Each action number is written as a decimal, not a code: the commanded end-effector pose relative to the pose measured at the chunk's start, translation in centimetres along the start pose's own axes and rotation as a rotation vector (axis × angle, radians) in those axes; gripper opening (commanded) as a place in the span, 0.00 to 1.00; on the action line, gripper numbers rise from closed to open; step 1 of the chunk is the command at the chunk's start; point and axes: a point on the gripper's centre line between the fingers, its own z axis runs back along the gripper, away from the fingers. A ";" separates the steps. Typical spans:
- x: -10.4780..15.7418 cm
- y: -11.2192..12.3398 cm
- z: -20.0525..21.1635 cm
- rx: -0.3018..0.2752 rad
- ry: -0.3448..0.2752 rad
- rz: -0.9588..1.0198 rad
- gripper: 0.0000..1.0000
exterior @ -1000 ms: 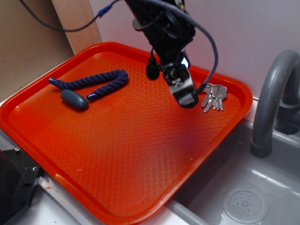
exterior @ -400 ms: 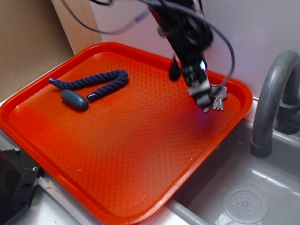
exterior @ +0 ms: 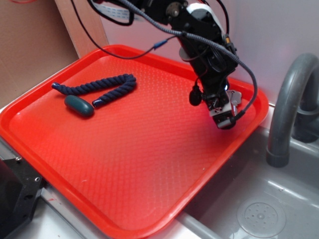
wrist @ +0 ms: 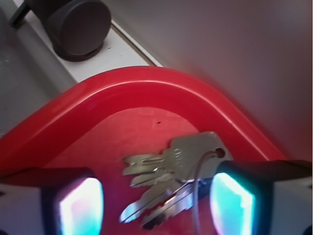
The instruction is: Grab the silver keys.
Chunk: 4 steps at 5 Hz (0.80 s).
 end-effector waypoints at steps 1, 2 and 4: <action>1.2 0.2 1.4 0.021 -0.035 0.010 0.00; 1.6 1.1 1.3 0.046 -0.032 0.034 0.00; -3.0 4.3 9.3 0.109 0.132 0.348 0.00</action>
